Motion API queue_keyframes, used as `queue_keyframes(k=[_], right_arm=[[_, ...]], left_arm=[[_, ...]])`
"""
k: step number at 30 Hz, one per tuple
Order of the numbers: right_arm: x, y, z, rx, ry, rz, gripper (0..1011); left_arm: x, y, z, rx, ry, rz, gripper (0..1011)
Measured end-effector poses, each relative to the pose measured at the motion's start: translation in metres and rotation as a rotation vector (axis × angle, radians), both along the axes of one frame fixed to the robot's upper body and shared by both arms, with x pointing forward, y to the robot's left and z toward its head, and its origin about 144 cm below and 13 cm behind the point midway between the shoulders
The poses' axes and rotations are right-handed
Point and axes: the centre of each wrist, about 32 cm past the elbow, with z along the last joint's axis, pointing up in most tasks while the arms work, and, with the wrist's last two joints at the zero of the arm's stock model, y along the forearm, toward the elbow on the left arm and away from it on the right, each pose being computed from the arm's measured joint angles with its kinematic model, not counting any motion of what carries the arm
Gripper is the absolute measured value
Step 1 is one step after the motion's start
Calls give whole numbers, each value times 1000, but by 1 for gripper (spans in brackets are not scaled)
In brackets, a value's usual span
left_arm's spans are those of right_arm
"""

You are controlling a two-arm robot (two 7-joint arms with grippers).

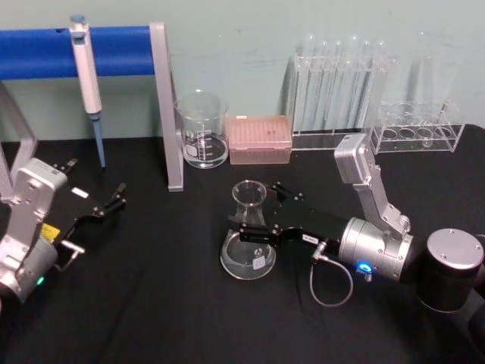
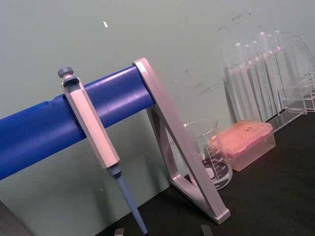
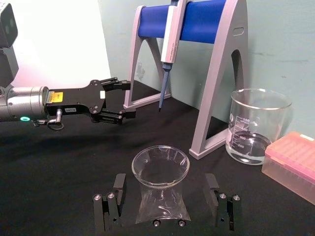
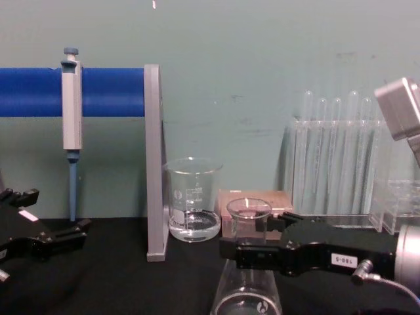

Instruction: Grasp the erlenmeyer flask with one hand, shake it three times, then place it back.

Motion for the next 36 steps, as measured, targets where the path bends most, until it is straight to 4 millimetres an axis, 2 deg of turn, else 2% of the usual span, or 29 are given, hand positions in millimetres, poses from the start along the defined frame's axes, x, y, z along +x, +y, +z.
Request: queue_keyframes(k=[22, 36], right_arm=[[0, -2, 1, -11, 13, 1, 1000], [-14, -17, 3, -43, 68, 8, 1000]], left_arm=[[0, 0, 0, 0, 0, 0, 1001], [0, 0, 0, 0, 0, 0, 1001]])
